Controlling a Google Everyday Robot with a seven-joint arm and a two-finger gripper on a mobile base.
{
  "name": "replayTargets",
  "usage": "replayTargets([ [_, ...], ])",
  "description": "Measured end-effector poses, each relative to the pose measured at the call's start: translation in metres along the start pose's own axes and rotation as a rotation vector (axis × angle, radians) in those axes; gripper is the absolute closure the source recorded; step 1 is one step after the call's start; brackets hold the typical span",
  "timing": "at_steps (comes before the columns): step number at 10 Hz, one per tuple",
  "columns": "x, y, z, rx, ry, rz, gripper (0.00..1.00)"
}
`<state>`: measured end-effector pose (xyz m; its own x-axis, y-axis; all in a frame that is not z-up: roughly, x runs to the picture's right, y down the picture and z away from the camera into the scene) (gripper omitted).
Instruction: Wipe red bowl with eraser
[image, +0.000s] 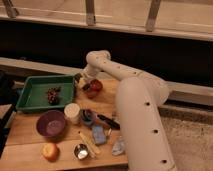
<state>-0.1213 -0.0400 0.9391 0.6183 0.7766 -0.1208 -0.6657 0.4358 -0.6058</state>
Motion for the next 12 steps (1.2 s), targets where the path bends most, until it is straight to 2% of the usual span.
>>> replayTargets([
  [3, 0.020, 0.002, -0.009, 0.015, 0.009, 0.004, 1.00],
  [5, 0.047, -0.018, -0.029, 0.046, 0.011, 0.034, 1.00],
  [7, 0.059, -0.032, -0.038, 0.061, 0.015, 0.052, 1.00],
  [10, 0.049, -0.037, -0.032, 0.059, 0.019, 0.048, 1.00],
  [12, 0.022, -0.021, -0.015, 0.046, 0.020, 0.018, 1.00],
])
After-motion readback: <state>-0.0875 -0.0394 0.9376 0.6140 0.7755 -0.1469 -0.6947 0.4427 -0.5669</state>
